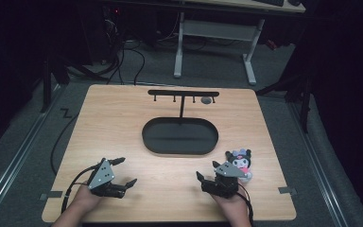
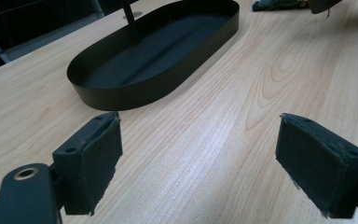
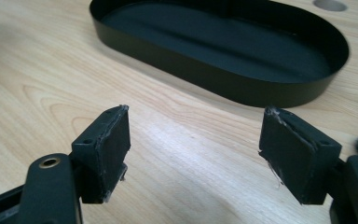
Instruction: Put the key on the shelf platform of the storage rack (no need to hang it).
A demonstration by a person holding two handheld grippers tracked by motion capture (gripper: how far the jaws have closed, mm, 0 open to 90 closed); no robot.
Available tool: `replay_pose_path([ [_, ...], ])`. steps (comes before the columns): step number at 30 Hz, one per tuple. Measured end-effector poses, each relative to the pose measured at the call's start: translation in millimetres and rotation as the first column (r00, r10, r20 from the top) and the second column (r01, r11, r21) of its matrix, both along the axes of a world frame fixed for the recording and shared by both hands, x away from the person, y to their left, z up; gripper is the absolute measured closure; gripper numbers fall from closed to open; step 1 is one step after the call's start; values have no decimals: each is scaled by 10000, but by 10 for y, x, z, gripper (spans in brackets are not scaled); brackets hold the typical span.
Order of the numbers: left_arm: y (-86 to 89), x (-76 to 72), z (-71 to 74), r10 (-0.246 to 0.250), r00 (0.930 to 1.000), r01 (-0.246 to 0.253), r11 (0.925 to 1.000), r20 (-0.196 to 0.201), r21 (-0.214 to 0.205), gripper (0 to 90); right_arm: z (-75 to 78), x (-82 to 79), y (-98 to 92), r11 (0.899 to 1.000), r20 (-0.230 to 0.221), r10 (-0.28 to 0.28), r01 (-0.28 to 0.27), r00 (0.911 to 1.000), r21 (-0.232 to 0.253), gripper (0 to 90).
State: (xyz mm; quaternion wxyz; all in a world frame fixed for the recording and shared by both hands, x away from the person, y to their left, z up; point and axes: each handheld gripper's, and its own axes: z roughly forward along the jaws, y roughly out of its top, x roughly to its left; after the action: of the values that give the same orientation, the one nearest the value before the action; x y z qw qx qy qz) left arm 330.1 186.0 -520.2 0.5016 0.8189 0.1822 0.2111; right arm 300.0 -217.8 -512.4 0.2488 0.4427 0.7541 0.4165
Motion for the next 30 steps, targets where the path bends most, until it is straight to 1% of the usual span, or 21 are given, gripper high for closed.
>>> replay_pose_path([
  [4, 4, 6, 1, 11, 10000, -11, 10000, -24, -38, 154, 4, -6, -38, 9996, 28, -196, 196, 9998, 209, 245],
  [5, 4, 6, 1, 18, 10000, -18, 10000, -23, -36, 154, 3, -7, -47, 9995, 107, -210, 207, 9997, 247, 245],
  [13, 5, 13, 0, 87, 10000, -87, 9999, -38, -76, 154, -4, -10, -76, 9992, 99, -307, 304, 9995, 266, 246],
  [19, 11, 23, 4, 172, 9998, -174, 9997, -133, -152, 154, -3, -6, -85, 9992, 313, -302, 293, 9991, 260, 246],
  [22, 18, 33, 5, 220, 9996, -224, 9995, -189, -215, 154, 0, -2, -96, 9987, 320, -388, 377, 9987, 332, 247],
  [23, 18, 32, 5, 213, 9996, -217, 9995, -190, -218, 154, 7, 4, -101, 9987, 162, -391, 386, 9991, 320, 249],
  [24, 16, 29, 4, 208, 9996, -211, 9996, -174, -202, 154, 7, 4, -101, 9987, 162, -391, 386, 9991, 320, 249],
  [28, 9, 20, 3, 160, 9998, -162, 9998, -108, -131, 154, 29, 3, -94, 9993, 126, -374, 373, 9992, 62, 249],
  [30, 8, 22, 4, 143, 9998, -145, 9998, -121, -115, 154, 33, 4, -82, 9991, 75, -410, 410, 9991, -73, 232],
])
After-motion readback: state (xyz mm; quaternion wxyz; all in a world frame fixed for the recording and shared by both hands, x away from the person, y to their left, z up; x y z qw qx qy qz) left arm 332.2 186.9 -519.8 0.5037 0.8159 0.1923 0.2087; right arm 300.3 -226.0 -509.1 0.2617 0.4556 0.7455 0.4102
